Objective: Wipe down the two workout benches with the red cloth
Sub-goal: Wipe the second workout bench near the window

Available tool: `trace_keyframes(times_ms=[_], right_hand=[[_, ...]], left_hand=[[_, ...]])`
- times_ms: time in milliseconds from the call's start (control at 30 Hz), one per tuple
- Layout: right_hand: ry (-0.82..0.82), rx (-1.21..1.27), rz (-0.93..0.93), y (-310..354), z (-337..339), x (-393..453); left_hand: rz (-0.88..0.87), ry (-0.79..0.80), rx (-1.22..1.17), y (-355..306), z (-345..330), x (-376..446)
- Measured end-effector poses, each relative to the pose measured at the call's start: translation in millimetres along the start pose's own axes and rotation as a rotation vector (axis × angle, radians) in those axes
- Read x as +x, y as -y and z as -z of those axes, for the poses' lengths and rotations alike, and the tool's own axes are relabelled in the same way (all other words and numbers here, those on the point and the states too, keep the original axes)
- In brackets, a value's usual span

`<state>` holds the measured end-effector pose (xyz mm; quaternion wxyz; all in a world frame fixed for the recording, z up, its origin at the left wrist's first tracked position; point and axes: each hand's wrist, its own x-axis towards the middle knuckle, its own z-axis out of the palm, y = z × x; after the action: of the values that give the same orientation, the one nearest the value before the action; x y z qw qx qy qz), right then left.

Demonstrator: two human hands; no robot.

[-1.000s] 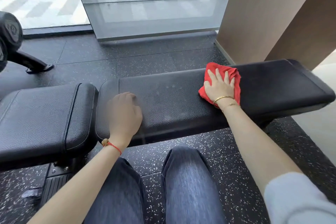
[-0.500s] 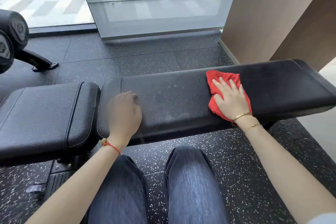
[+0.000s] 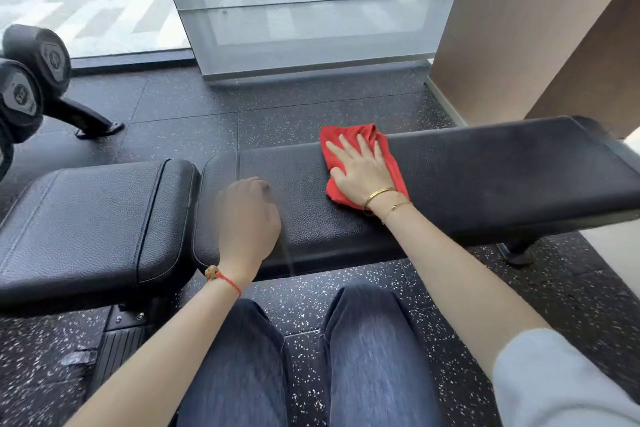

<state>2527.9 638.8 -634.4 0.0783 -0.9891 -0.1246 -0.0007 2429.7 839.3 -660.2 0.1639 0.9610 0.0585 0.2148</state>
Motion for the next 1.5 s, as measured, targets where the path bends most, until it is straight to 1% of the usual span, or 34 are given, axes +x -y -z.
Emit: trace_keyframes(times_ms=[67, 133, 233, 333, 467, 567, 633, 733, 867, 967, 1033, 1167, 1267, 1333, 1400, 1500], right_hand=[[0.008, -0.018, 0.139, 28, -6, -14], [0.016, -0.020, 0.233, 42, -9, -31], [0.005, 0.005, 0.271, 32, -9, -56], [-0.042, 0.019, 0.203, 1, -6, -70], [-0.062, 0.013, -0.019, -38, 1, -46], [-0.056, 0.019, -0.155, -37, 3, -13], [-0.047, 0.015, -0.166, -22, 0, 2], [-0.026, 0.010, -0.052, 11, -3, 6], [-0.005, 0.000, 0.196, 52, -10, -20], [-0.003, 0.010, 0.326, 62, -15, -44], [0.005, 0.028, 0.321, 62, -15, -47], [0.014, 0.061, 0.215, 73, -17, -24], [0.013, 0.053, 0.133, 97, -21, 6], [0.020, 0.059, 0.115, 119, -23, 22], [0.035, 0.070, 0.162, 142, -26, 31], [0.047, 0.069, 0.300, 164, -27, 22]], left_hand=[[0.005, 0.002, -0.014, 1, 0, 0], [0.011, 0.005, -0.033, 1, 1, 0], [0.007, 0.000, -0.058, 1, 3, -2], [-0.008, 0.009, -0.069, 3, 5, -2], [0.003, 0.011, -0.050, 2, 4, -2], [0.017, 0.002, -0.037, -1, 3, -1], [0.017, 0.000, -0.038, -1, 3, -1], [0.020, -0.001, -0.048, 0, 3, 0], [0.037, -0.003, -0.093, 2, 7, -2], [0.065, -0.025, -0.179, 7, 18, -4], [0.064, -0.065, -0.180, 17, 30, -2], [0.041, -0.106, -0.049, 69, 54, 3], [0.077, -0.063, 0.051, 114, 63, 2], [0.115, -0.013, 0.088, 131, 64, -1], [0.146, 0.030, 0.102, 135, 63, -5], [0.166, 0.019, 0.083, 137, 62, -4]])
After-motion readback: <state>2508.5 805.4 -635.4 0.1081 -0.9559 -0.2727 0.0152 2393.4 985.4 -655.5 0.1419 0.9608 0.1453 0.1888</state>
